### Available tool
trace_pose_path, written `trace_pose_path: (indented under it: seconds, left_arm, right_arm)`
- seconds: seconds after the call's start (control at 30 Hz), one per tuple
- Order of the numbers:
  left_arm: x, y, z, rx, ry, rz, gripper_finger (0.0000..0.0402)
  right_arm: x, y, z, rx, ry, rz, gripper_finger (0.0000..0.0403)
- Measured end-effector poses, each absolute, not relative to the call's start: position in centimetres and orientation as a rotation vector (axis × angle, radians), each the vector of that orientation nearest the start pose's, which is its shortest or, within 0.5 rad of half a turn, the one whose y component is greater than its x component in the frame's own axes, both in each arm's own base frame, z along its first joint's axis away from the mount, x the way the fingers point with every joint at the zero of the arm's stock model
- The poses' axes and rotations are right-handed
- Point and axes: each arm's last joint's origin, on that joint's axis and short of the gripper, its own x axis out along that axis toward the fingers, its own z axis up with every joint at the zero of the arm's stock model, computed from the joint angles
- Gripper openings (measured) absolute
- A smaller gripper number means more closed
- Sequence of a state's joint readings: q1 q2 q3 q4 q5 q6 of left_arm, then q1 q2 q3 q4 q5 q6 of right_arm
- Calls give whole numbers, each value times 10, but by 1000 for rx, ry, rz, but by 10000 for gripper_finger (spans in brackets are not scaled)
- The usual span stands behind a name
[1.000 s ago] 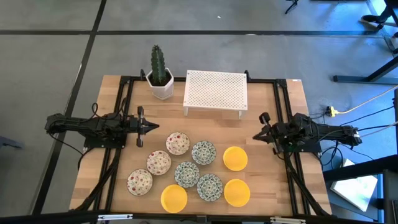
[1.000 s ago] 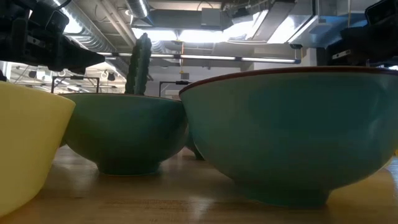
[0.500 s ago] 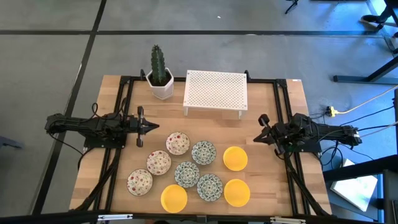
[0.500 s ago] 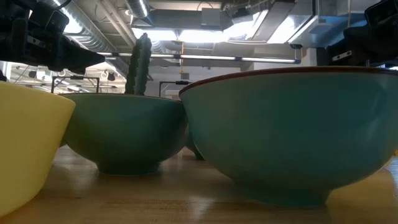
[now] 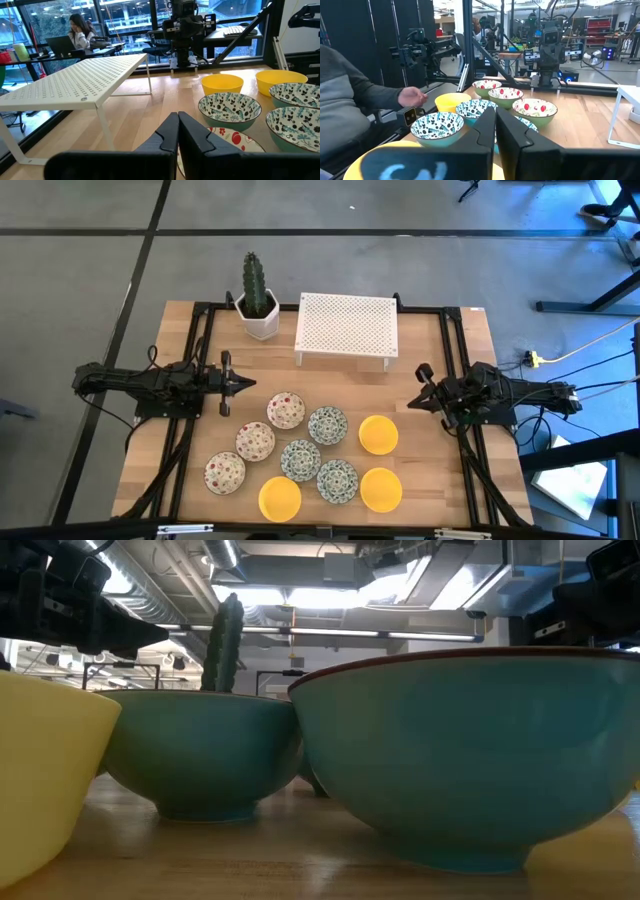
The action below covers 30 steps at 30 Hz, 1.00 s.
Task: Pick & Place Mini bowls
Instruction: Put the top red patterned bowl on the shelf
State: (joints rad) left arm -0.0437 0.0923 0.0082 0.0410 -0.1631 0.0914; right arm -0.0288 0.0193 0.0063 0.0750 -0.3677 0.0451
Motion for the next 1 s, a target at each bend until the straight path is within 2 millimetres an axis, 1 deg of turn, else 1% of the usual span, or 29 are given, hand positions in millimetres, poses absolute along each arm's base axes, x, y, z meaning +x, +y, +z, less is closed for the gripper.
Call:
trace_pose_path:
  seconds: [0.67, 0.8, 0.93, 1.0]
  left_arm:
    - [103, 0, 165, 93, 25, 118, 4]
    - [103, 0, 172, 85, -51, 99, 4]
    - [102, -1, 183, 71, -162, 93, 4]
    - [100, -1, 188, 28, -216, 91, 4]
  right_arm:
    - [97, 8, 171, 34, -55, 340, 16]
    - [97, 8, 172, 9, -69, 339, 16]
    - [96, 8, 180, -50, -151, 336, 16]
    - [95, 8, 183, -76, -186, 334, 16]
